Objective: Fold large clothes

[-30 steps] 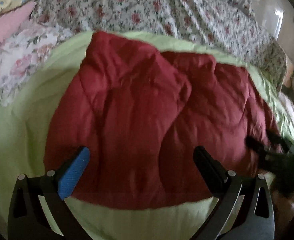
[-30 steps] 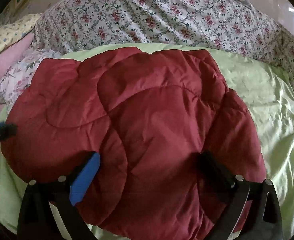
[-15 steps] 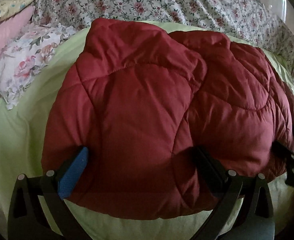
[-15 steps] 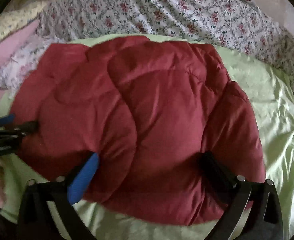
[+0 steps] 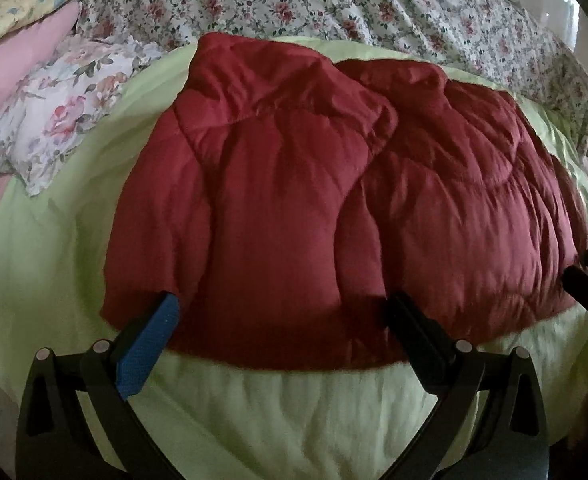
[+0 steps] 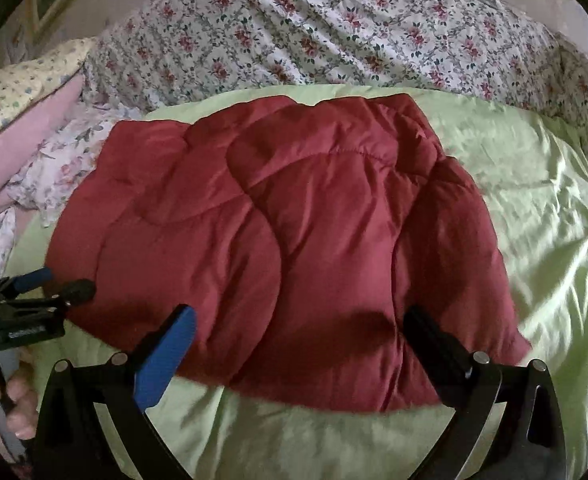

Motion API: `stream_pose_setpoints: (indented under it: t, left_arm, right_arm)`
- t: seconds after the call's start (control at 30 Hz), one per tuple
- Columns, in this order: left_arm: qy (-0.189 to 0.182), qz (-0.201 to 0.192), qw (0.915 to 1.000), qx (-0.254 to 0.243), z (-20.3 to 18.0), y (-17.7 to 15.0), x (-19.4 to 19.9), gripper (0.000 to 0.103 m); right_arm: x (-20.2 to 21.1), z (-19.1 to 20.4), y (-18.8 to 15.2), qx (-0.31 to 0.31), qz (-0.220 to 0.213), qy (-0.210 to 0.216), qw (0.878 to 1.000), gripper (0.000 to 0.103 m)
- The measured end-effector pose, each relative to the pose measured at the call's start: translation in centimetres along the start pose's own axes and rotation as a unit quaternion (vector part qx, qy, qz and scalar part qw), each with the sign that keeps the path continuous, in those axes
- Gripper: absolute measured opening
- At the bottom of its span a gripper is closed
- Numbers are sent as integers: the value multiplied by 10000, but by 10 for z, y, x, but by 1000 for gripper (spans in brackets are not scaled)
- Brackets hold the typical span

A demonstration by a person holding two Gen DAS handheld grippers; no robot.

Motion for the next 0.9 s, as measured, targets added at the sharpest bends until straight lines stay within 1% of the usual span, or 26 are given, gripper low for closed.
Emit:
stream_pose_setpoints:
  t: [0.13, 0.23, 0.37, 0.43, 0.53, 0.63, 0.73, 0.8, 0.9]
  left_arm:
    - [116, 66, 9998, -128, -2, -14, 5, 103]
    - [251, -7, 9993, -276, -4, -22, 13, 103]
    - [402, -79, 9983, -426, -6, -31, 23, 103]
    - [418, -95, 9980, -471, -8, -35, 28, 103]
    - [341, -128, 9979, -540, -10, -36, 38, 103]
    - [347, -246, 9972, -610, -13, -35, 52, 103]
    - [419, -375, 9962, -669, -16, -32, 66, 103]
    - [507, -407, 9955, -691, -17, -29, 72, 103]
    - [464, -420, 9958, -666, -16, -23, 75, 103]
  right_arm:
    - [11, 5, -17, 64, 76, 47, 9999, 103]
    - [20, 9, -28, 142, 80, 51, 9999, 103]
    - [24, 12, -48, 251, 218, -21, 9994, 103]
    - [26, 12, -57, 283, 305, -11, 9991, 103]
    - [31, 13, -64, 316, 370, -13, 9988, 103]
    - [41, 16, -62, 363, 306, -40, 9989, 103]
    - [56, 20, -52, 408, 156, -49, 9990, 103]
    - [65, 23, -45, 434, 63, -24, 9990, 103]
    - [71, 27, -36, 466, 4, 32, 9989, 103]
Point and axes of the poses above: each gripper's, at about its wrist camera, not at the fingertips, and x roughly against the way its jaws point, z to its left, y to its top, the point moved 9 cm from there along -x, roughly the way its jaws point, and after that the axes turned 10 degrees about z, right-handed, at the moved point
